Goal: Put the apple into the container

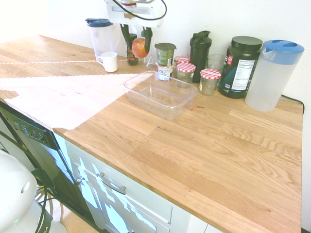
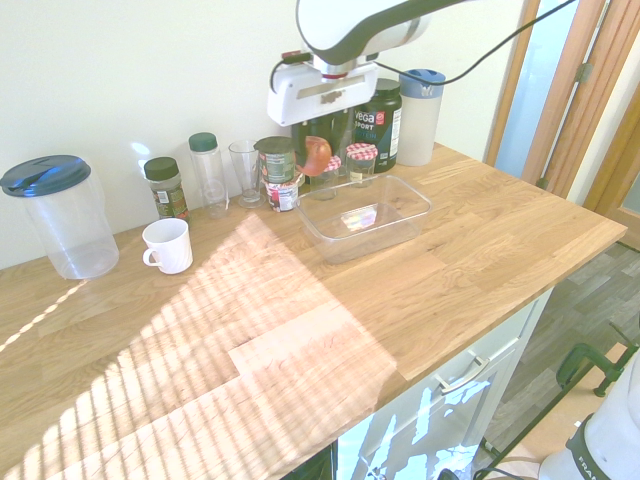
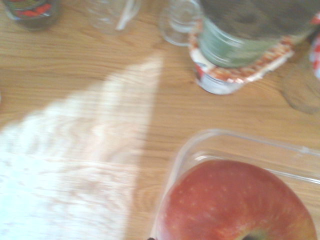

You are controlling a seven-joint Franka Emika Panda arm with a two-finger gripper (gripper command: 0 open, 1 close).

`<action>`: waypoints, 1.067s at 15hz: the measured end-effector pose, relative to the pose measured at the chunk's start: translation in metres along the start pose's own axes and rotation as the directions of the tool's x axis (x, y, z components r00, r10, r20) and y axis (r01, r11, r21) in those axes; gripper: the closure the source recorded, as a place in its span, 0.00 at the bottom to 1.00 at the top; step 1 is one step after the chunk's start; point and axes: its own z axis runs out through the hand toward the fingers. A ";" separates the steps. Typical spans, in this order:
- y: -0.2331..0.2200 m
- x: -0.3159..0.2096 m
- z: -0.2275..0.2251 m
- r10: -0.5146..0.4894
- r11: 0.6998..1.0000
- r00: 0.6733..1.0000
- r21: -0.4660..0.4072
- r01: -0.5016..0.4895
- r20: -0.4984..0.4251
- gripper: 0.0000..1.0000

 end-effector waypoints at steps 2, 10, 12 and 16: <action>0.032 0.009 0.023 0.039 0.999 0.999 -0.017 -0.039 0.003 1.00; 0.075 0.010 0.095 0.094 0.995 0.995 -0.039 -0.093 0.020 1.00; 0.074 0.011 0.110 0.094 0.995 0.995 -0.048 -0.093 0.030 1.00; 0.073 0.009 0.126 0.097 0.994 0.994 -0.060 -0.094 0.042 0.00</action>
